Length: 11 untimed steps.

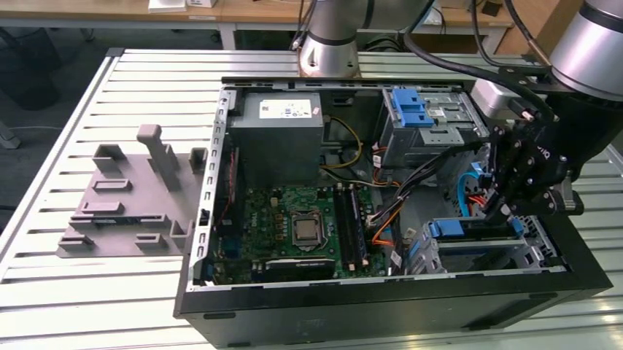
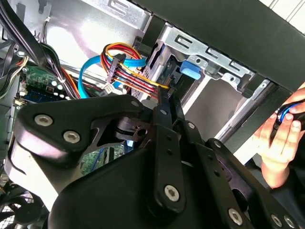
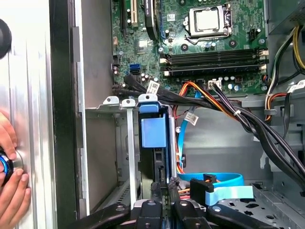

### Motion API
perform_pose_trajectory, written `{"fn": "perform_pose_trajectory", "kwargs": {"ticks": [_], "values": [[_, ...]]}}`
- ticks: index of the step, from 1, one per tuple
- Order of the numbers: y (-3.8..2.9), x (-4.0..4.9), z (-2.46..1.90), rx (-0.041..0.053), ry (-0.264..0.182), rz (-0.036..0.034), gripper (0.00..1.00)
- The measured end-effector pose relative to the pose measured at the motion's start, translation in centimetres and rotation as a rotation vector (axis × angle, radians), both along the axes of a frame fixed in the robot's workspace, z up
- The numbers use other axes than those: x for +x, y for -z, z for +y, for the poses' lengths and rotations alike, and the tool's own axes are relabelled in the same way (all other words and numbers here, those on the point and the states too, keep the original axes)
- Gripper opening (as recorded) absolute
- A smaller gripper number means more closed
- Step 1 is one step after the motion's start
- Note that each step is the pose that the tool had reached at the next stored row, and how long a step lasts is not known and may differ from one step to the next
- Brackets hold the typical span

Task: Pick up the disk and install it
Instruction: 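Insert the first disk wire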

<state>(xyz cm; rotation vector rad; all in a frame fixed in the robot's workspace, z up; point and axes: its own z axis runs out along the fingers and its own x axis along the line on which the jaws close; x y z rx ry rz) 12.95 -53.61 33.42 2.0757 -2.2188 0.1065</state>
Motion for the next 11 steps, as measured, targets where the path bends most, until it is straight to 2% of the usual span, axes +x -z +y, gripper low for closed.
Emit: {"fn": "perform_pose_trajectory", "kwargs": {"ticks": [5, 11], "values": [[0.06, 0.01, -0.02, 0.0048, -0.013, 0.0008, 0.16], [0.18, 0.02, -0.03, 0.0058, -0.013, 0.0027, 0.16]]}}
